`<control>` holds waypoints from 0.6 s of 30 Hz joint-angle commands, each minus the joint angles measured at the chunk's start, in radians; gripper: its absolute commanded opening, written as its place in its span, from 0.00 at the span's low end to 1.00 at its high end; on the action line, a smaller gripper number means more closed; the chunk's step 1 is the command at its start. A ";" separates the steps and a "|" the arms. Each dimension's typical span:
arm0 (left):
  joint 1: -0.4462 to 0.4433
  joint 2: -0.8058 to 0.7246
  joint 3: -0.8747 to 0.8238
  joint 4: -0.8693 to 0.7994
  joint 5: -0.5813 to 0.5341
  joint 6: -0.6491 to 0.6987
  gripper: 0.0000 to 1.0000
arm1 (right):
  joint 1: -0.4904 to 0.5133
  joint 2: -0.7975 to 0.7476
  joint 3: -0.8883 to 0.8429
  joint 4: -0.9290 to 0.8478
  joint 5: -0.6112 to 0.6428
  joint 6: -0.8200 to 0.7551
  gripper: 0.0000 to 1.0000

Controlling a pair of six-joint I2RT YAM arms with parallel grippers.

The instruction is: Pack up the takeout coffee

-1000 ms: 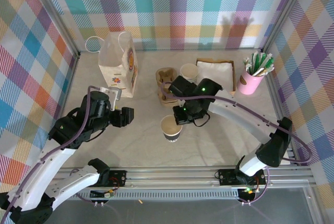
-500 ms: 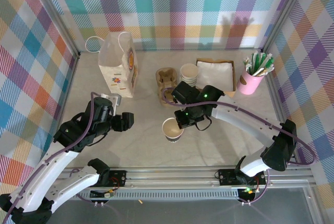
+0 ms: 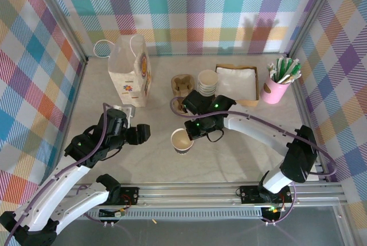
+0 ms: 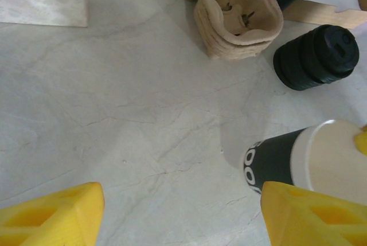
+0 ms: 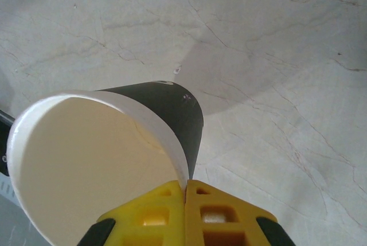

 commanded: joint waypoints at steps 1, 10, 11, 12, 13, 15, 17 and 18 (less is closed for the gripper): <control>-0.008 -0.017 -0.005 0.061 0.028 0.040 0.73 | 0.006 0.009 -0.028 0.056 -0.014 -0.020 0.00; -0.008 -0.020 -0.004 0.051 0.003 0.027 0.73 | 0.005 0.041 -0.040 0.092 0.002 -0.011 0.00; -0.008 -0.021 -0.004 0.049 0.003 0.028 0.73 | 0.005 0.046 -0.038 0.093 0.006 -0.010 0.00; -0.008 -0.024 -0.003 0.047 0.003 0.028 0.73 | 0.004 0.056 -0.032 0.090 0.011 -0.012 0.00; -0.009 -0.029 -0.006 0.045 0.000 0.026 0.73 | 0.004 0.067 -0.027 0.084 0.015 -0.016 0.00; -0.009 -0.040 -0.012 0.042 -0.003 0.026 0.73 | 0.004 0.087 -0.014 0.067 0.024 -0.030 0.00; -0.009 -0.051 -0.021 0.046 -0.010 0.022 0.73 | 0.003 0.101 -0.009 0.060 0.038 -0.037 0.00; -0.009 -0.055 -0.024 0.046 -0.014 0.022 0.73 | 0.004 0.105 -0.007 0.060 0.042 -0.037 0.00</control>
